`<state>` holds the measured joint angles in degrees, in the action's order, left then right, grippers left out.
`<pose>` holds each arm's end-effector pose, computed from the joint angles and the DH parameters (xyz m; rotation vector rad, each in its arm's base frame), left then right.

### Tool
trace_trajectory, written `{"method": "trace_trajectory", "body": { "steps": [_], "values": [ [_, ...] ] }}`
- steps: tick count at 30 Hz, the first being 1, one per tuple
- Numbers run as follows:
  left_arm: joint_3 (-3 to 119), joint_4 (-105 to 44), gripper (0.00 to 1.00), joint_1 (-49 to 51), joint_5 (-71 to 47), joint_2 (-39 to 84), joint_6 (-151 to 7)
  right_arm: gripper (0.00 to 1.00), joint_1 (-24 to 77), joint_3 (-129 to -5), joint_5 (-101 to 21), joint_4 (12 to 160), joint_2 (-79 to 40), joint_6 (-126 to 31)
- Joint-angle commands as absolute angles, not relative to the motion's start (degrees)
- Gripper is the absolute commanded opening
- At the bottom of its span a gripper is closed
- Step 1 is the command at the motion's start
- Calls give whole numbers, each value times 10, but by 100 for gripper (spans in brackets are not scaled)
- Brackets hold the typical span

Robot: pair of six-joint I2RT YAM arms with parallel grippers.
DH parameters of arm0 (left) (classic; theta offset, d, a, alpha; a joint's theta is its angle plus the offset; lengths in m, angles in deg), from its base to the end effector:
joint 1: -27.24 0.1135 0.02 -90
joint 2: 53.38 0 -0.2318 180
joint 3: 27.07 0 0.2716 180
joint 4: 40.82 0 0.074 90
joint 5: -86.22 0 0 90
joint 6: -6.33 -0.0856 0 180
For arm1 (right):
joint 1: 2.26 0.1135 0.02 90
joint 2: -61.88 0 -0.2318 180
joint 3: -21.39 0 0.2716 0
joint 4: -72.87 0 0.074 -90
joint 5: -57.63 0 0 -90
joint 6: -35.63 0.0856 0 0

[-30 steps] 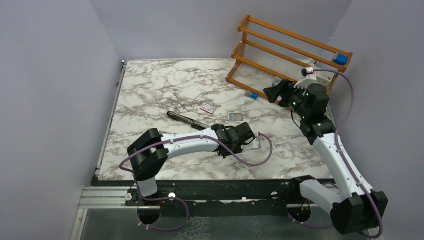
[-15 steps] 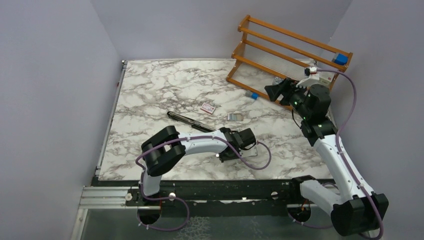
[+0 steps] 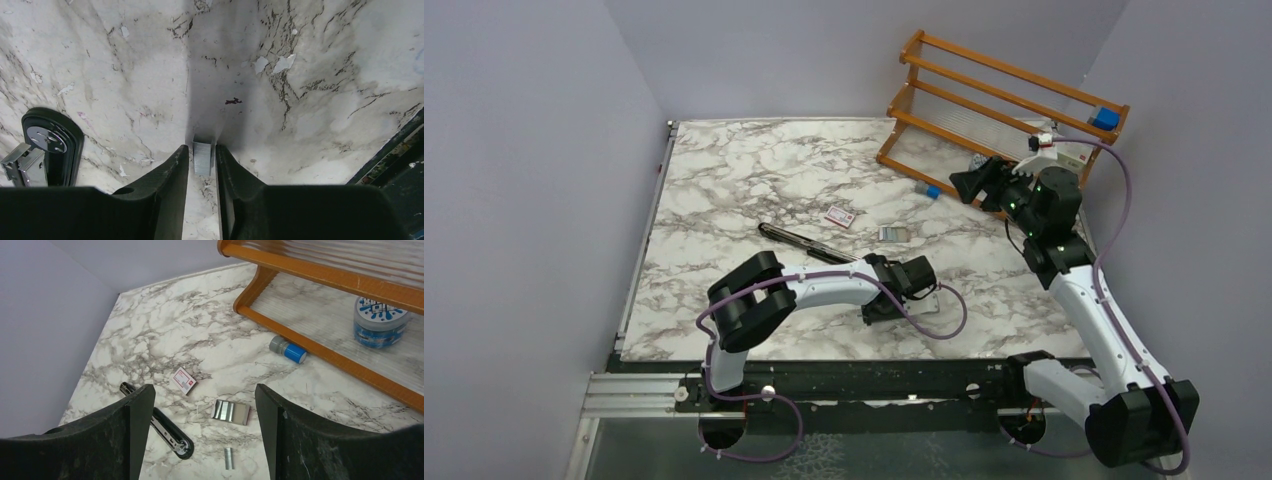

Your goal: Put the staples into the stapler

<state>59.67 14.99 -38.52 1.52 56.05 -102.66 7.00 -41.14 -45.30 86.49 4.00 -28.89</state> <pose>0.1630 -0.3427 0.0713 1.9585 2.1670 0.0073 0.3157 0.0709 0.3073 0.0795 1.7645 0.6386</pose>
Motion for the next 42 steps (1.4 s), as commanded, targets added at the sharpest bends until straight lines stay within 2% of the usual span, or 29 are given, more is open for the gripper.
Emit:
{"method": "trace_trajectory", "body": {
  "steps": [1, 11, 18, 22, 27, 29, 33, 38, 42],
  "values": [
    [610, 164, 31, -388, -20, 558, -1024, 77, 67, -426, -437, 848, 42, -293],
    [660, 148, 38, -343, -24, 485, -1006, 79, 67, -401, -362, 812, 118, -323],
    [643, 23, 40, -191, -92, 333, -958, 80, 67, -394, -328, 820, 142, -360],
    [607, -35, 40, -73, -135, 291, -894, 81, 67, -404, -412, 828, 112, -414],
    [571, -93, 40, 82, -198, 284, -778, 80, 72, -466, -617, 892, -14, -485],
    [548, -123, 40, 125, -205, 274, -742, 79, 104, -484, -642, 918, -58, -521],
    [511, -161, 40, 180, -189, 259, -701, 78, 227, -511, -618, 982, -129, -619],
    [494, -166, 41, 210, -149, 261, -685, 74, 317, -504, -700, 1051, -183, -704],
    [481, -172, 41, 213, -144, 257, -697, 74, 372, -473, -676, 1082, -185, -766]
  ]
}}
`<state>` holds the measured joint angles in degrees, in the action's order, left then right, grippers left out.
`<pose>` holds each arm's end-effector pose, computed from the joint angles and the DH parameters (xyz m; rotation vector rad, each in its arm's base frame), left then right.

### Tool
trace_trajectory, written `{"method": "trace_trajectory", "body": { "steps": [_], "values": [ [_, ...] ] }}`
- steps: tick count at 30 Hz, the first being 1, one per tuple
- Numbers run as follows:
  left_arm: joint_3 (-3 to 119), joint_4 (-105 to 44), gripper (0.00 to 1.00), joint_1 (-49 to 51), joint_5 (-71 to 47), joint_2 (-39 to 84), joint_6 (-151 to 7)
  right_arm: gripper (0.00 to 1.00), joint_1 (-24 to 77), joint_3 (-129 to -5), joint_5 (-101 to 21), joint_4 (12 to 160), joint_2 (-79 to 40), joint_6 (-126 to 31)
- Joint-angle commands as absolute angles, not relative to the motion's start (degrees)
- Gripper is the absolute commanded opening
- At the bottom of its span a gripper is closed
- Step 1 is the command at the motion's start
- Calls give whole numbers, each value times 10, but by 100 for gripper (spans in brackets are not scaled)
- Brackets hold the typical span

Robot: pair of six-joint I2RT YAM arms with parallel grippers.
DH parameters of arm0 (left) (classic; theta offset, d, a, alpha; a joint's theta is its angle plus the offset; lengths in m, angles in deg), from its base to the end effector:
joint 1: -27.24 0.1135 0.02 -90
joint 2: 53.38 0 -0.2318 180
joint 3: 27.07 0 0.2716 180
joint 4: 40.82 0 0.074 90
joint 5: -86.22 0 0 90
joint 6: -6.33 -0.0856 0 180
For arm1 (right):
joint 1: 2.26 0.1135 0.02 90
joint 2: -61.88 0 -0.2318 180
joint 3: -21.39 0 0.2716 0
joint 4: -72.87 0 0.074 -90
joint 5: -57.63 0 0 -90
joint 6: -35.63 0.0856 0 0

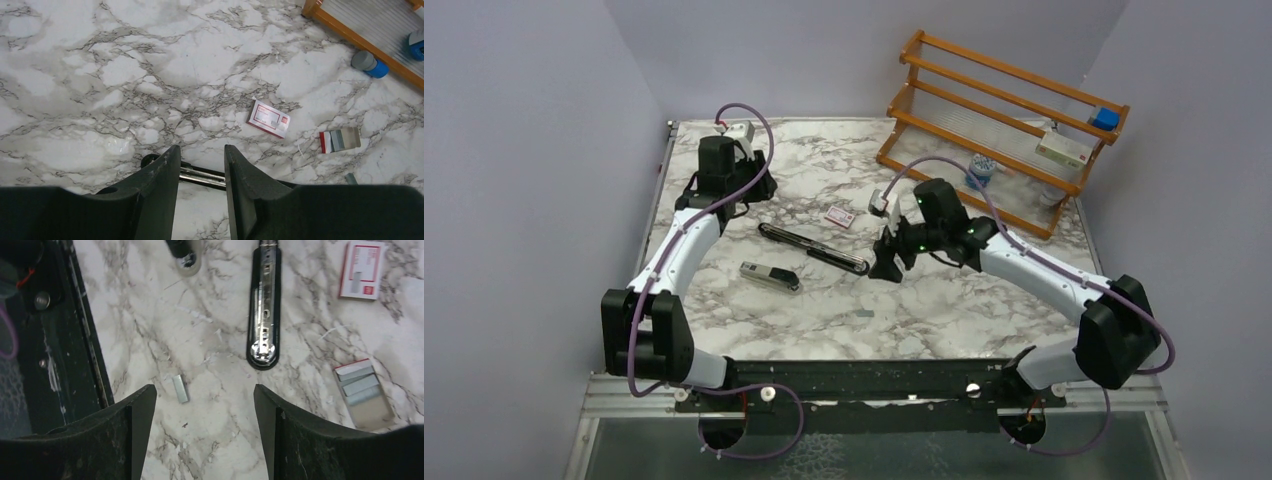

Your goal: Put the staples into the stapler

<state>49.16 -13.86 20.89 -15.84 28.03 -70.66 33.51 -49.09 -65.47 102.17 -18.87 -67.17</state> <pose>0.3850 -0.0608 0.2343 0.0004 2.1472 -0.4224 0.2666 0.2497 0.2010 -1.2111 1.9194 0.8653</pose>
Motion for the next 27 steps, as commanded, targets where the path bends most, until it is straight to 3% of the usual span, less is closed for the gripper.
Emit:
{"method": "trace_trajectory", "body": {
  "steps": [1, 13, 27],
  "values": [
    [479, -173, 41, 213, -144, 257, -699, 74, 384, -465, -668, 1081, -187, -780],
    [461, -178, 41, 213, -133, 253, -705, 70, 478, -388, -624, 1003, -246, -862],
    [461, -178, 41, 213, -135, 259, -703, 63, 495, -386, -558, 973, -300, -877]
  ]
}}
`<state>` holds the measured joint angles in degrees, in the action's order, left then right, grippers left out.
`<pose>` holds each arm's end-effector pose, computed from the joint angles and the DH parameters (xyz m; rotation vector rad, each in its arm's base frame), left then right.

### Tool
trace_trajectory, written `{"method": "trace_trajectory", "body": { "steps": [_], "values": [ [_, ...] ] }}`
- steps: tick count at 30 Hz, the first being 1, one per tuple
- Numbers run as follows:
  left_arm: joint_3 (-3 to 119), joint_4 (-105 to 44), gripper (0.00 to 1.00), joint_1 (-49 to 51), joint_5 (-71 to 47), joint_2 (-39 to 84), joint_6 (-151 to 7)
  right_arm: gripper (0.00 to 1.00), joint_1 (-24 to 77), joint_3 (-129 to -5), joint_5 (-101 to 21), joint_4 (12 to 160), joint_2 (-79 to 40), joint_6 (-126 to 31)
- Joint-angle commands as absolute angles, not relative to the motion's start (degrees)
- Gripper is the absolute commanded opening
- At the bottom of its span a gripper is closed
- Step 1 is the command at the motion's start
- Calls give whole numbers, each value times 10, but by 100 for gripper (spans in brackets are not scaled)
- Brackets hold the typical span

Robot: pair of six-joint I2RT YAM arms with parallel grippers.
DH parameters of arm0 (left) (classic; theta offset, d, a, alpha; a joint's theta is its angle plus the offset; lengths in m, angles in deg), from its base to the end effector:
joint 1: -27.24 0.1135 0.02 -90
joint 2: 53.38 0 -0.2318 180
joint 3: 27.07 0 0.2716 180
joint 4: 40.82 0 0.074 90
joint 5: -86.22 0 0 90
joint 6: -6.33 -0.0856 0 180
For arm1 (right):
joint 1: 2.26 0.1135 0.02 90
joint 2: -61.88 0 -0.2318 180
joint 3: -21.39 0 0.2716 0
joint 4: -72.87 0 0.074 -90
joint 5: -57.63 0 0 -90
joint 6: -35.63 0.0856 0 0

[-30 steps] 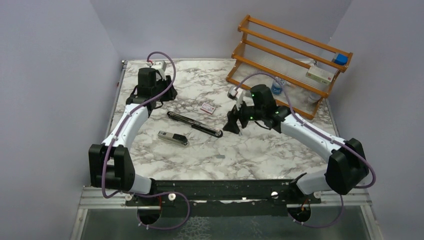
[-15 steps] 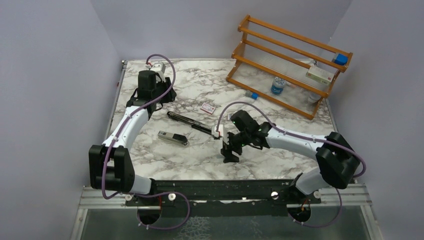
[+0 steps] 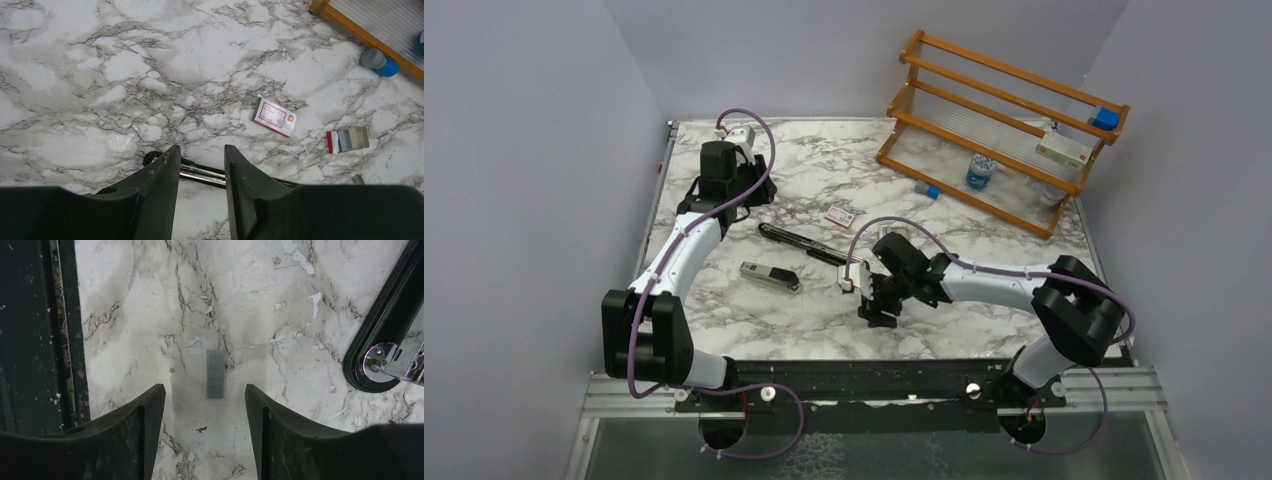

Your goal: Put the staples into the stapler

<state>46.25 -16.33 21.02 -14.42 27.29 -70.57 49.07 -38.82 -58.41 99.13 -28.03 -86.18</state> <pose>0.3821 -0.0575 0.2241 -0.0178 2.1414 -0.3959 0.1831 0.2890 0.0857 -1.8225 1.7836 0.7117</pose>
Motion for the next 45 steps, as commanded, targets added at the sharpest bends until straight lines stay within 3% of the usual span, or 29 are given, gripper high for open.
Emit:
{"method": "trace_trajectory", "body": {
  "steps": [1, 16, 21, 24, 34, 45],
  "values": [
    [462, -178, 41, 213, -136, 260, -703, 62, 495, -388, -559, 977, -304, -879],
    [463, -179, 41, 214, -147, 263, -706, 37, 495, -404, -549, 1009, -342, -886],
    [463, -181, 41, 215, -151, 263, -707, 34, 495, -402, -543, 1021, -339, -888],
    [463, -180, 41, 216, -153, 263, -706, 26, 495, -395, -546, 1016, -337, -885],
    [462, -181, 41, 219, -147, 259, -705, 11, 495, -423, -570, 976, -377, -793],
    [462, -182, 41, 221, -147, 261, -702, 15, 496, -485, -503, 848, -455, -699]
  ]
}}
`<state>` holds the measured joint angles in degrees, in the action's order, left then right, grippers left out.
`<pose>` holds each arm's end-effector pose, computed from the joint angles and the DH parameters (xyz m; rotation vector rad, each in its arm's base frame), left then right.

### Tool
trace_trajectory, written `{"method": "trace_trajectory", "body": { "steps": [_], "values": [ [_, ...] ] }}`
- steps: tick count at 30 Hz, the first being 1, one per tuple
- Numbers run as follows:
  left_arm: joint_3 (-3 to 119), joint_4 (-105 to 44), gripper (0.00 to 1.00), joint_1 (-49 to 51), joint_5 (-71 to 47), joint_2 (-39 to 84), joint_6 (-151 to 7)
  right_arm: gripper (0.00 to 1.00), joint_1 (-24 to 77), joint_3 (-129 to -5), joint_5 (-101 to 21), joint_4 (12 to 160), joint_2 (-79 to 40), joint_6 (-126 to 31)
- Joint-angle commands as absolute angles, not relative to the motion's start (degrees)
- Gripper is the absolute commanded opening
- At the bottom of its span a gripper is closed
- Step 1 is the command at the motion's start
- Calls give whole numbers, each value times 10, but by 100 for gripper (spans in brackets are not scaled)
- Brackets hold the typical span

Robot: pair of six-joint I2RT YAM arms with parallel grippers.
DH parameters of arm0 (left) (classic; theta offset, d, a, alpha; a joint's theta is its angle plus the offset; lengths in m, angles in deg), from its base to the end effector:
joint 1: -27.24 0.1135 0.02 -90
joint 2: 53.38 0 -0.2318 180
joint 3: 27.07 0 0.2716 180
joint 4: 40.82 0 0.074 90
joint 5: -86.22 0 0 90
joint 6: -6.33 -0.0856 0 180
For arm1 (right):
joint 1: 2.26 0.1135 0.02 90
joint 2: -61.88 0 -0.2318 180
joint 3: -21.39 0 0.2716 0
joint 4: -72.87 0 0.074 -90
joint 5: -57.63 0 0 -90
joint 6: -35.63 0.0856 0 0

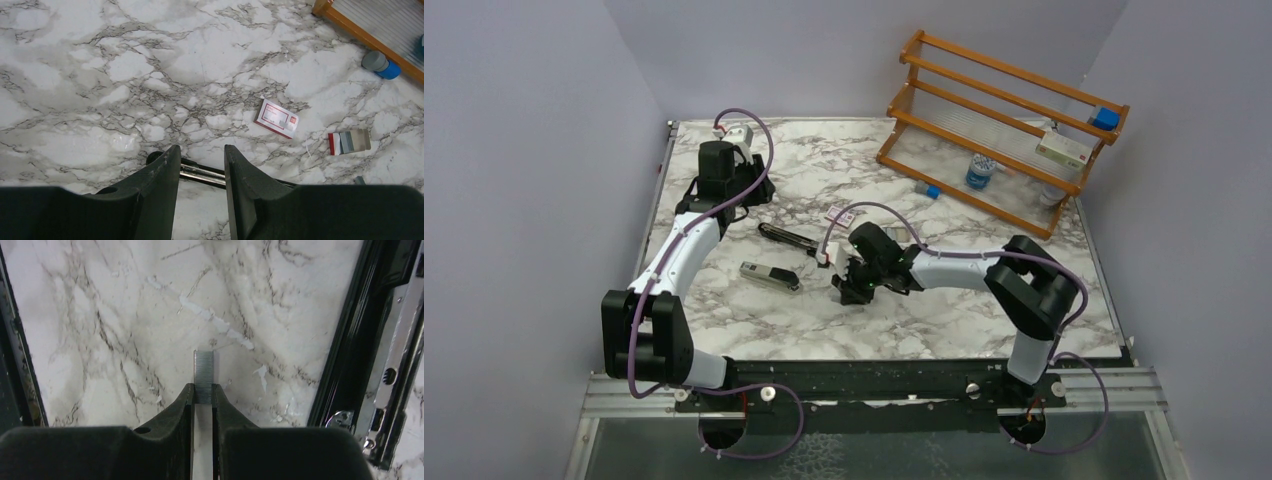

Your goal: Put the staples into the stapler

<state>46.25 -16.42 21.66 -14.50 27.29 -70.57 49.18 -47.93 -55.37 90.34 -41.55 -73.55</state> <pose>0.3829 -0.0534 0.2243 -0.0287 2.1389 -0.3909 0.2192 0.3287 0.0669 -1.5959 1.9453 0.7335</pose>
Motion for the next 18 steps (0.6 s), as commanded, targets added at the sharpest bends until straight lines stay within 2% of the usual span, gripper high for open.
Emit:
{"method": "trace_trajectory", "body": {
  "steps": [1, 5, 11, 18],
  "values": [
    [462, -182, 41, 221, -148, 262, -702, 18, 497, -484, -499, 838, -461, -694],
    [462, -182, 41, 221, -149, 265, -701, 24, 506, -462, -474, 787, -476, -685],
    [463, -182, 41, 221, -151, 268, -702, 45, 507, -421, -468, 748, -474, -710],
    [462, -181, 41, 221, -150, 264, -704, 46, 507, -369, -484, 724, -462, -745]
  ]
}}
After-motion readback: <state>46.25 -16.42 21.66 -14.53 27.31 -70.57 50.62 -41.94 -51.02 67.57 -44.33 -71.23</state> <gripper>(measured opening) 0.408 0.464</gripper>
